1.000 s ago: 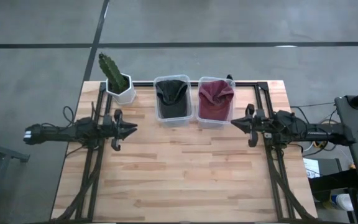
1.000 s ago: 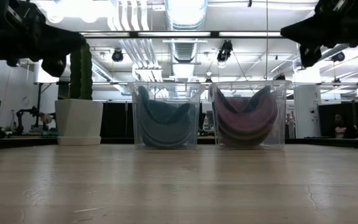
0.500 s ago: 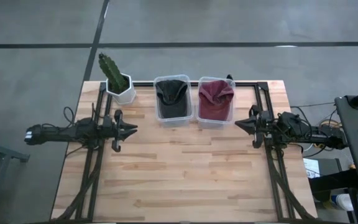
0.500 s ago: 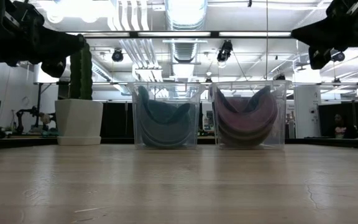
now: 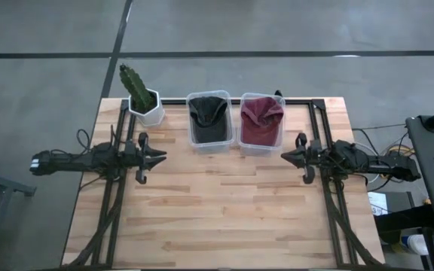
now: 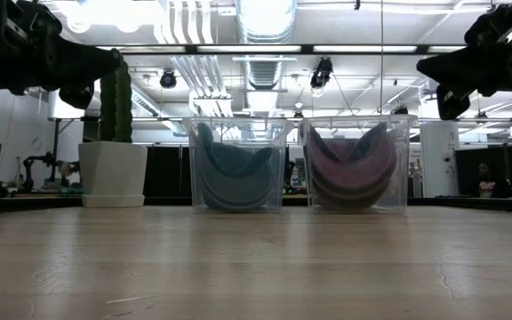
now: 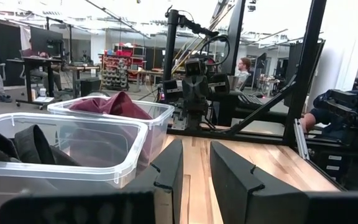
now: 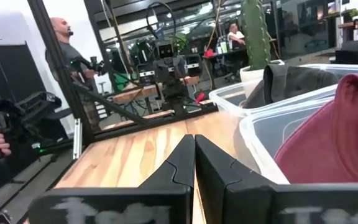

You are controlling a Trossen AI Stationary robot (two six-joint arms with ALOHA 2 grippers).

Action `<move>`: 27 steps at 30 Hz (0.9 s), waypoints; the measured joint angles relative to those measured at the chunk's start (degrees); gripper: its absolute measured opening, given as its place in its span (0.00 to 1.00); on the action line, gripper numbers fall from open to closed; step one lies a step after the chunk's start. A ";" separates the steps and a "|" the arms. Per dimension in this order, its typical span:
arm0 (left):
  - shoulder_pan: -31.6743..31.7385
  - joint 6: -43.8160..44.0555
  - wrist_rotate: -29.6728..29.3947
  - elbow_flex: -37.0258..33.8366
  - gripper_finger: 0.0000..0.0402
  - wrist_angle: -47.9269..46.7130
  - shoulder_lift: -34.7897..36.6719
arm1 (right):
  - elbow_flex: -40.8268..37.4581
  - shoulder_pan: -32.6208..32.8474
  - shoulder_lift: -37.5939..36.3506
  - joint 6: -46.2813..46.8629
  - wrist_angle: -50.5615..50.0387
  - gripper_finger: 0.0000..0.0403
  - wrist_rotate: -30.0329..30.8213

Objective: Pick & Place hat
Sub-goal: Return to Home Position

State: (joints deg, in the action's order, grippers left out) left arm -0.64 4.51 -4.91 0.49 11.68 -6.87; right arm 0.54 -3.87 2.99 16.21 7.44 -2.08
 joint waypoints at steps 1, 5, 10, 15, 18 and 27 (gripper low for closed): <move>0.02 0.00 -0.02 0.00 0.18 -0.15 0.00 | 0.00 -0.01 0.04 -0.34 -0.11 0.02 0.08; 0.01 0.04 -0.02 -0.01 0.18 -0.22 0.00 | -0.01 -0.01 0.12 -2.25 -0.07 0.02 0.10; 0.01 0.07 -0.13 -0.03 0.18 -0.22 0.00 | -0.02 -0.01 0.12 -3.36 -0.79 0.02 0.12; 0.02 0.02 -0.17 -0.04 0.18 -0.20 0.00 | -0.02 -0.01 0.12 -3.17 -1.49 0.02 0.12; 0.00 0.30 -0.20 -0.05 0.18 -0.20 0.00 | -0.02 -0.01 0.14 -3.16 -1.51 0.02 0.13; 0.01 0.44 -0.26 -0.07 0.18 -0.21 0.00 | -0.02 -0.01 0.14 -3.17 -1.49 0.02 0.30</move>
State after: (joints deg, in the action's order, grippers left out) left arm -0.63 4.95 -5.17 0.43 11.47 -6.87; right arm 0.51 -3.88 3.14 13.04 5.96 -1.78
